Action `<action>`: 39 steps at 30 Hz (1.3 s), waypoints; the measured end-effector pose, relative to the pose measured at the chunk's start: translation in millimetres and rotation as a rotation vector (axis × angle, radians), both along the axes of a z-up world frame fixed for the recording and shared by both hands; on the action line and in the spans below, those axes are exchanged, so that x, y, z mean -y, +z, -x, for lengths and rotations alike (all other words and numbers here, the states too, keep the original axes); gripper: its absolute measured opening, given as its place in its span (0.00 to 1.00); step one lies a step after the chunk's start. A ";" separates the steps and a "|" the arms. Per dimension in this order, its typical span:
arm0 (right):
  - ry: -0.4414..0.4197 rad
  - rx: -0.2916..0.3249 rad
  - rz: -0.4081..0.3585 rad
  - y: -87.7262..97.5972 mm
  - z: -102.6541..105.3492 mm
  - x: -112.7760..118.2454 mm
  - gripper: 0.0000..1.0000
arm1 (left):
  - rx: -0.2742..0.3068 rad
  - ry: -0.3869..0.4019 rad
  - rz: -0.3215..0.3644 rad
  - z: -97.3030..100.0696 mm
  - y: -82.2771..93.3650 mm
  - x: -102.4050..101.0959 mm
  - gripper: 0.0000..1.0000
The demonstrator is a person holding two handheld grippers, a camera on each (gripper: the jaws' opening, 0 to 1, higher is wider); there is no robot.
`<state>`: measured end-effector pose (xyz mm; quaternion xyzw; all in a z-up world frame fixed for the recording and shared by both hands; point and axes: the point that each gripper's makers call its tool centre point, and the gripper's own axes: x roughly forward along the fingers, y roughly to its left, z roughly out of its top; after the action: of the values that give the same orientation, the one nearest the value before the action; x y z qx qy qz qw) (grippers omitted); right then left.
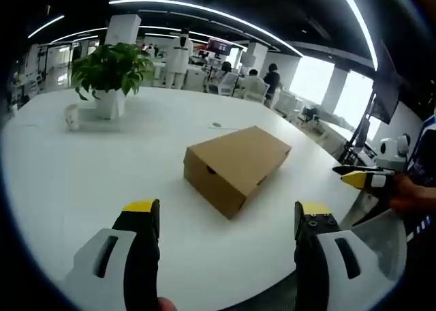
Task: Operate the shoe box by opening the lid, removing the specified soft item, and placing it in the target area until the item is outside and the box remains undamaged.
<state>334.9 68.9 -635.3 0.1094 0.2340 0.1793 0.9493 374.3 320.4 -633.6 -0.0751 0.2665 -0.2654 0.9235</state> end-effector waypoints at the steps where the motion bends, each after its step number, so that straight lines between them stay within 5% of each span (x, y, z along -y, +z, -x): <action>1: 0.000 0.000 0.002 -0.1 -0.1 0.0 0.76 | 0.000 0.000 0.001 -0.3 0.0 0.1 0.81; 39: 0.003 -0.013 -0.011 -3.8 2.6 -3.2 0.76 | -0.010 0.005 0.008 0.9 -3.4 -1.7 0.80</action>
<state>332.3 72.0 -639.1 0.1153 0.2393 0.1815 0.9468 373.4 322.2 -637.0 -0.0807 0.2700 -0.2636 0.9226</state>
